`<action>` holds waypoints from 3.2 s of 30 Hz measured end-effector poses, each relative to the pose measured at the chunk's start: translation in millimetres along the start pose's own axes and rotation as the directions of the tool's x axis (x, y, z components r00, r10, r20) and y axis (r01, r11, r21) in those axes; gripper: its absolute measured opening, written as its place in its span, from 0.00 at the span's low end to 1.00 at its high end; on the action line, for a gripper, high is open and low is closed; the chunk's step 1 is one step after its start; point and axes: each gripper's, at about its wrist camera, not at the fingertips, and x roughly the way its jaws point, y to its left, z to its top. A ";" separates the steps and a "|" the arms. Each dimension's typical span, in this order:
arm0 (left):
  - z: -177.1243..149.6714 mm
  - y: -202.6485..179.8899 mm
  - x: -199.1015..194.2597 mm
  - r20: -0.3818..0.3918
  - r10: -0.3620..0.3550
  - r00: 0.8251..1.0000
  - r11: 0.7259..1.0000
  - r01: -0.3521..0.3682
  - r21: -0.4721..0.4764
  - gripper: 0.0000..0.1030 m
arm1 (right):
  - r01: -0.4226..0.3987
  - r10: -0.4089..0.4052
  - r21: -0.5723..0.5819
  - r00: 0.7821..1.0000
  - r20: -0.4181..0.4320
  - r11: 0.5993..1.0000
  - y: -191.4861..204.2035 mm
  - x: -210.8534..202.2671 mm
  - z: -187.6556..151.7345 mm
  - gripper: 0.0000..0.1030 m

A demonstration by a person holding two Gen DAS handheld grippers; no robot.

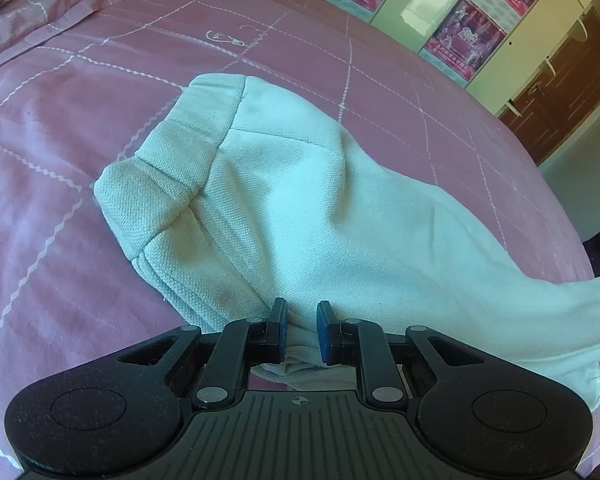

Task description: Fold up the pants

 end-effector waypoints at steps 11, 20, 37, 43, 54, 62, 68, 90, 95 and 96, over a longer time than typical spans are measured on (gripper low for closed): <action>2.1 -3.7 0.7 -0.009 0.015 1.000 1.000 -0.014 0.023 0.17 | 0.287 -0.226 0.253 0.943 -0.244 0.924 -114.5 -2.3 -130.5 0.03; -3.1 -2.5 -3.1 0.011 0.011 1.000 1.000 -0.011 0.006 0.17 | 0.327 -0.274 0.183 0.925 -0.264 0.927 -113.3 -15.6 -144.1 0.03; 5.8 61.8 -52.8 0.283 0.146 0.948 0.960 -0.067 -0.271 0.63 | 0.306 -0.241 0.232 0.932 -0.270 0.923 -112.7 -10.1 -142.2 0.03; 17.9 60.1 -25.0 0.190 0.140 0.972 0.965 -0.091 -0.245 0.14 | 0.303 -0.236 0.240 0.933 -0.271 0.922 -113.6 -8.7 -143.1 0.03; 16.5 80.4 -16.5 0.191 0.064 0.979 0.966 -0.013 -0.258 0.12 | 0.294 -0.226 0.247 0.936 -0.270 0.923 -116.7 -9.4 -143.4 0.03; 24.8 70.9 -18.9 0.141 0.087 0.986 0.979 -0.058 -0.194 0.14 | 0.349 -0.306 0.183 0.924 -0.229 0.919 -111.3 -14.6 -139.0 0.02; 18.4 68.9 -23.7 0.171 0.095 0.981 0.978 -0.060 -0.198 0.17 | 0.363 -0.315 0.181 0.917 -0.246 0.914 -106.9 -17.8 -132.3 0.23; -16.1 56.1 -17.7 0.294 0.254 0.922 0.931 -0.151 -0.332 0.30 | -0.484 0.372 -0.029 0.708 -0.600 0.875 184.9 270.2 -165.4 0.36; -25.9 44.4 -10.7 0.335 0.316 0.888 0.917 -0.195 -0.348 0.29 | -0.569 0.403 -0.013 0.598 -0.693 0.822 214.3 326.6 -189.3 0.35; -26.4 43.4 -9.4 0.338 0.322 0.885 0.916 -0.200 -0.348 0.29 | -0.583 0.409 -0.006 0.577 -0.707 0.812 216.9 333.0 -193.5 0.35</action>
